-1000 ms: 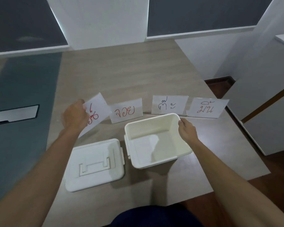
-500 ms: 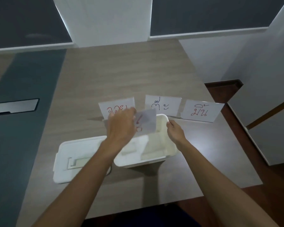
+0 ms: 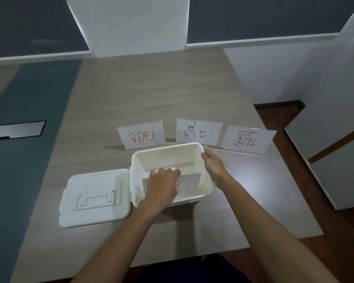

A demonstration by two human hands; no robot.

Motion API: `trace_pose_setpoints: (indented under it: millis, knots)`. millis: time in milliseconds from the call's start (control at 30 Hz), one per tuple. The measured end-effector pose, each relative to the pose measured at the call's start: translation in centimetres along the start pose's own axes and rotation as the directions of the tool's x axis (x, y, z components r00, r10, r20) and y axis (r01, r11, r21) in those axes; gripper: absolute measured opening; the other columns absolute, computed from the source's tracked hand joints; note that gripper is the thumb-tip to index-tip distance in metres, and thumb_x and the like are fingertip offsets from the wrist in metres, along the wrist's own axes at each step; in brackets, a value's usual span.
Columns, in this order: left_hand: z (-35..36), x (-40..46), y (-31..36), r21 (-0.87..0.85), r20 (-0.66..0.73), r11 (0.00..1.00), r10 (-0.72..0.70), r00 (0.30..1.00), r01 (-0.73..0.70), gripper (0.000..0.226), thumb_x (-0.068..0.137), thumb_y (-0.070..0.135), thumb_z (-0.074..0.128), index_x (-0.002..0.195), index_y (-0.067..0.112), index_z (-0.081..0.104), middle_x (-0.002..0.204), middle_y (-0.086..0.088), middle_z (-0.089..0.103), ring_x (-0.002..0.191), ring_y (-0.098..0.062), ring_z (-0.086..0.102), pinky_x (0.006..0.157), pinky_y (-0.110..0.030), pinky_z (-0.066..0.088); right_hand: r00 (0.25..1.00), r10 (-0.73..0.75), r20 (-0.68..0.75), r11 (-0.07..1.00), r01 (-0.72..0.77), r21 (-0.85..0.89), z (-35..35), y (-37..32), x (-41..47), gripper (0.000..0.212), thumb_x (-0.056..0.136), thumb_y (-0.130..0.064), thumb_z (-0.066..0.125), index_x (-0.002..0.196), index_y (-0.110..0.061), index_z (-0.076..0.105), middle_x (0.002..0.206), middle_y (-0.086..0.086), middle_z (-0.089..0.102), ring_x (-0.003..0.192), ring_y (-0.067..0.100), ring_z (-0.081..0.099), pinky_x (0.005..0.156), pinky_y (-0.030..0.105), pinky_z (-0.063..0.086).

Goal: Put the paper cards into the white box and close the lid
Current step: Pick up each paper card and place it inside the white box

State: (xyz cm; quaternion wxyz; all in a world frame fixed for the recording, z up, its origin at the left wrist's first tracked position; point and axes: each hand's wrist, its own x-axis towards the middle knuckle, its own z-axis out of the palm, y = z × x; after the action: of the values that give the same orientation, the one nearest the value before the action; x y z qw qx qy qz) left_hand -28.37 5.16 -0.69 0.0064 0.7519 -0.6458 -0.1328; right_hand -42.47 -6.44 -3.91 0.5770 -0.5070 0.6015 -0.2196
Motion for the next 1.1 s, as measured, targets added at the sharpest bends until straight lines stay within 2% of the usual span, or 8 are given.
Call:
trace_pose_setpoints:
  millis: [133, 267, 500, 633, 700, 833, 1000, 1100]
  knots:
    - [2.2, -0.7, -0.8, -0.080, 0.051, 0.997, -0.012, 0.999, 0.016, 0.037, 0.087, 0.009, 0.045, 0.119, 0.022, 0.058, 0.106, -0.004, 0.067, 0.099, -0.028, 0.054, 0.081, -0.040, 0.036, 1.000, -0.017, -0.013, 1.000, 0.016, -0.026, 0.2, 0.1, 0.2, 0.035, 0.097, -0.026, 0.039, 0.124, -0.020, 0.060, 0.124, 0.000, 0.061, 0.113, 0.020, 0.054, 0.093, 0.033, 0.041]
    - [3.0, -1.1, -1.1, -0.145, 0.077, 0.989, -0.004, 0.997, 0.015, 0.036, 0.087, 0.010, 0.041, 0.117, 0.022, 0.058, 0.106, -0.004, 0.067, 0.101, -0.030, 0.053, 0.084, -0.040, 0.038, 0.999, -0.025, -0.019, 0.999, 0.025, -0.038, 0.2, 0.1, 0.2, 0.036, 0.097, -0.026, 0.038, 0.126, -0.021, 0.059, 0.125, -0.001, 0.060, 0.115, 0.021, 0.053, 0.098, 0.036, 0.042]
    - [2.8, -1.7, -1.3, -0.261, 0.123, 0.965, 0.002, 0.992, 0.030, 0.028, 0.095, 0.026, 0.038, 0.107, 0.022, 0.063, 0.104, -0.002, 0.068, 0.101, -0.027, 0.052, 0.085, -0.039, 0.035, 0.999, -0.020, -0.037, 0.998, 0.017, -0.063, 0.4, 0.1, 0.0, 0.037, 0.098, -0.027, 0.034, 0.127, -0.022, 0.057, 0.124, 0.000, 0.059, 0.114, 0.022, 0.052, 0.092, 0.035, 0.041]
    - [2.1, -1.5, -1.5, -0.298, 0.168, 0.954, 0.012, 0.986, 0.039, 0.045, 0.095, 0.050, 0.034, 0.100, 0.021, 0.068, 0.101, 0.001, 0.070, 0.097, -0.023, 0.056, 0.090, -0.041, 0.039, 0.998, -0.027, -0.053, 0.997, 0.023, -0.072, 0.6, 0.1, 0.0, 0.038, 0.097, -0.028, 0.034, 0.127, -0.022, 0.057, 0.125, -0.001, 0.060, 0.114, 0.022, 0.053, 0.090, 0.033, 0.040]
    - [1.5, -1.3, -1.8, -0.307, 0.161, 0.951, 0.020, 0.987, 0.031, 0.050, 0.094, 0.054, 0.032, 0.094, 0.020, 0.069, 0.096, 0.001, 0.071, 0.092, -0.023, 0.058, 0.087, -0.040, 0.042, 0.997, -0.032, -0.064, 0.996, 0.027, -0.088, 0.8, 0.1, -0.1, 0.038, 0.098, -0.027, 0.033, 0.126, -0.021, 0.057, 0.121, -0.001, 0.060, 0.110, 0.022, 0.053, 0.088, 0.033, 0.039]
    - [-0.4, 0.4, -3.1, -0.382, 0.041, 0.924, 0.001, 0.999, 0.015, 0.045, 0.095, 0.050, 0.038, 0.088, 0.017, 0.068, 0.089, 0.001, 0.068, 0.084, -0.020, 0.059, 0.076, -0.035, 0.048, 0.992, -0.065, -0.111, 0.989, 0.049, -0.138, 1.2, 0.0, -0.2, 0.035, 0.099, -0.026, 0.032, 0.122, -0.017, 0.057, 0.112, 0.003, 0.060, 0.103, 0.023, 0.053, 0.087, 0.034, 0.040]
    - [-3.1, 5.1, -6.4, -0.532, -0.211, 0.846, -0.090, 0.973, -0.037, 0.021, 0.090, 0.033, 0.053, 0.087, 0.018, 0.067, 0.085, 0.001, 0.069, 0.081, -0.018, 0.062, 0.078, -0.037, 0.052, 0.984, -0.090, -0.153, 0.979, 0.060, -0.194, 1.6, 0.2, -0.1, 0.034, 0.099, -0.029, 0.032, 0.118, -0.019, 0.059, 0.108, 0.004, 0.063, 0.104, 0.027, 0.055, 0.093, 0.041, 0.044]
    - [-3.8, 8.4, -8.8, -0.517, -0.290, 0.855, -0.146, 0.946, -0.027, 0.014, 0.088, 0.024, 0.057, 0.094, 0.017, 0.068, 0.094, -0.002, 0.068, 0.091, -0.023, 0.062, 0.082, -0.033, 0.046, 0.979, -0.100, -0.176, 0.975, 0.062, -0.211, 1.9, 0.1, 0.0, 0.034, 0.099, -0.030, 0.032, 0.117, -0.021, 0.060, 0.107, 0.004, 0.065, 0.102, 0.027, 0.056, 0.091, 0.040, 0.044]
